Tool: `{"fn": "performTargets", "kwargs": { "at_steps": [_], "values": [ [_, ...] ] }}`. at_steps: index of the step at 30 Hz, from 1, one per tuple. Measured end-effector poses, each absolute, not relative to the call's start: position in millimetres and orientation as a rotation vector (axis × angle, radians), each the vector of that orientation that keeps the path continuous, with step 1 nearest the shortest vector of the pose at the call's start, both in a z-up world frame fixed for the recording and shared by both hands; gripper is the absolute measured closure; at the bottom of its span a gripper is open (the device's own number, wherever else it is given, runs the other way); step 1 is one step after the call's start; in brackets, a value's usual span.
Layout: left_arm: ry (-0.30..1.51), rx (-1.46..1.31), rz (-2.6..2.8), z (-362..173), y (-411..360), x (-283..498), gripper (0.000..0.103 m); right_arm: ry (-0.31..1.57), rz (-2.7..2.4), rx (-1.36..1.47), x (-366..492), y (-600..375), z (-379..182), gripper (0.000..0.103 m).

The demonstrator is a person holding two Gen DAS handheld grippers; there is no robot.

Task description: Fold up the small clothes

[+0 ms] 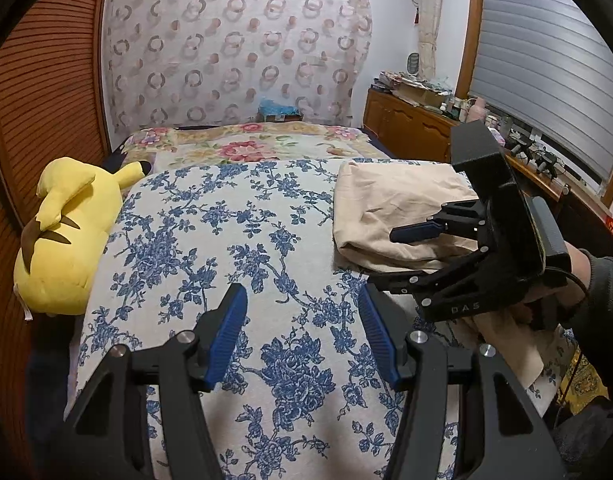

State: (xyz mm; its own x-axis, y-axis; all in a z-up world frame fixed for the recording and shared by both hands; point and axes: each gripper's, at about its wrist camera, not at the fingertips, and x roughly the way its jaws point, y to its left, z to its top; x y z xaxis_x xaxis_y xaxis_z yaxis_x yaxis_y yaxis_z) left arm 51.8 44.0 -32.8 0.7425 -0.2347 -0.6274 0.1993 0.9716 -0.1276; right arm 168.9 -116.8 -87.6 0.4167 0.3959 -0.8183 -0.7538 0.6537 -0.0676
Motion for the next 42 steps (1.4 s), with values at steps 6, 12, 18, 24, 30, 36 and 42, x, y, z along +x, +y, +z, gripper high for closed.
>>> {"fn": "performTargets", "kwargs": {
  "at_steps": [6,12,18,24,30,36,42],
  "values": [
    [0.704,-0.056,-0.244,-36,43,51,0.046,0.844,0.758,-0.473,172,-118,-87,0.071],
    [0.707,-0.049,-0.255,-38,39,50,0.046,0.797,0.713,-0.468,178,-131,-70,0.097],
    [0.708,-0.050,-0.261,-39,37,51,0.046,0.692,0.591,-0.332,209,-197,-12,0.097],
    [0.715,-0.047,-0.275,-41,31,52,0.046,0.648,0.394,-0.296,257,-266,20,0.097],
    [0.724,-0.042,-0.292,-43,24,53,0.046,0.736,0.125,-0.270,298,-325,3,0.068],
    [0.730,-0.034,-0.317,-44,12,54,0.046,0.737,0.167,-0.255,267,-338,3,0.056],
    [0.727,-0.012,-0.350,-40,-4,53,0.046,0.728,0.288,-0.276,209,-324,0,0.056]
  ]
}}
